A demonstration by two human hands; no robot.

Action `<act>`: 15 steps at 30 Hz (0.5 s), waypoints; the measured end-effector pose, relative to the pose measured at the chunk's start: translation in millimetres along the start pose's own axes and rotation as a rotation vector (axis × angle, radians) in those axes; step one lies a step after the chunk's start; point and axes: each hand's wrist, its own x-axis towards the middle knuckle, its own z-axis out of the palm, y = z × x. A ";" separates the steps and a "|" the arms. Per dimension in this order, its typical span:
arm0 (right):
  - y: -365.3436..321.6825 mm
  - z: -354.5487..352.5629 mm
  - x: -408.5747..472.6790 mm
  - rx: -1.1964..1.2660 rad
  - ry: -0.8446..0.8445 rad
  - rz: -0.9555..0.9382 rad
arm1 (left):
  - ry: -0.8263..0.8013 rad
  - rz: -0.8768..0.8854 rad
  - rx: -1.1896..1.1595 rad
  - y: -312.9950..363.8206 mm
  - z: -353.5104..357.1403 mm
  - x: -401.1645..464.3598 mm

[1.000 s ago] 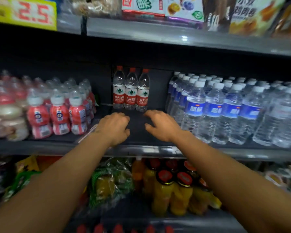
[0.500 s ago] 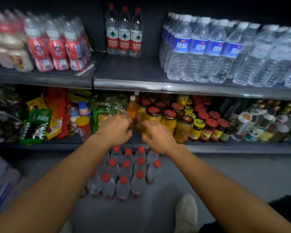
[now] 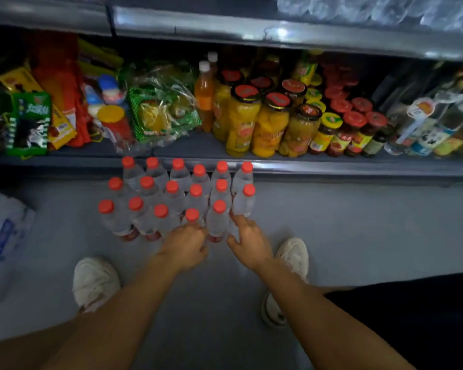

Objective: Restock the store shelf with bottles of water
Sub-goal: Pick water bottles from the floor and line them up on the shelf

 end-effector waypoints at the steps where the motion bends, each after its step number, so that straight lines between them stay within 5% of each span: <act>1: 3.2 7.3 1.8 0.032 0.001 0.020 | -0.032 -0.014 0.006 -2.1 12.8 2.8; 15: 15.7 69.5 62.1 0.210 0.068 0.156 | -0.231 -0.113 -0.080 -33.7 98.3 22.3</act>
